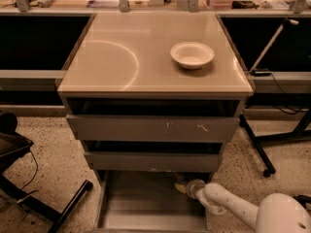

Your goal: Pick water bottle from bottom drawer and place on counter

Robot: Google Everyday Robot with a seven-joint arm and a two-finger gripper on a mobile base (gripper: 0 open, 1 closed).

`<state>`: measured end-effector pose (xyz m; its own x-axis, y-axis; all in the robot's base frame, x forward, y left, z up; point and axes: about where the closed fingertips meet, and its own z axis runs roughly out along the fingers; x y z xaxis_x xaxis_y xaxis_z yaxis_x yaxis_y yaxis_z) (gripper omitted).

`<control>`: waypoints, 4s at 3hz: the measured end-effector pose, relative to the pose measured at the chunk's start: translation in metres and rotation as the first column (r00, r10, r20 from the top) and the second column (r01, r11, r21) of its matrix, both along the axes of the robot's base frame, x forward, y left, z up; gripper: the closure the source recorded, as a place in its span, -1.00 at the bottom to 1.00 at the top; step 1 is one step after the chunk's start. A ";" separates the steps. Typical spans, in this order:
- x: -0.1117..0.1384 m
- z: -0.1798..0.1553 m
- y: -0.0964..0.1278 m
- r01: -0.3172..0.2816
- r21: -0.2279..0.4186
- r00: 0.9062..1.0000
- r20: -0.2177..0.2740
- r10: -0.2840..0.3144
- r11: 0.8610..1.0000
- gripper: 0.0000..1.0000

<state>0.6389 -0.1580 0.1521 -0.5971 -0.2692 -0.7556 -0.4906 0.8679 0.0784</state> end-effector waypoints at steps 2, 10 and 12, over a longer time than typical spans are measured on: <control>-0.012 0.010 -0.005 -0.006 -0.057 1.000 -0.027 0.005 0.998 1.00; -0.200 0.261 -0.133 0.419 -0.400 0.905 0.111 -0.411 0.815 1.00; -0.223 0.283 -0.145 0.442 -0.466 0.891 0.124 -0.438 0.767 1.00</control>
Offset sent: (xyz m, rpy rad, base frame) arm -0.0461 -0.0253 0.0414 -0.2165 0.1005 0.0156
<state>0.4154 -0.3026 0.4350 -0.7330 -0.2998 -0.6106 -0.0450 0.9171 -0.3962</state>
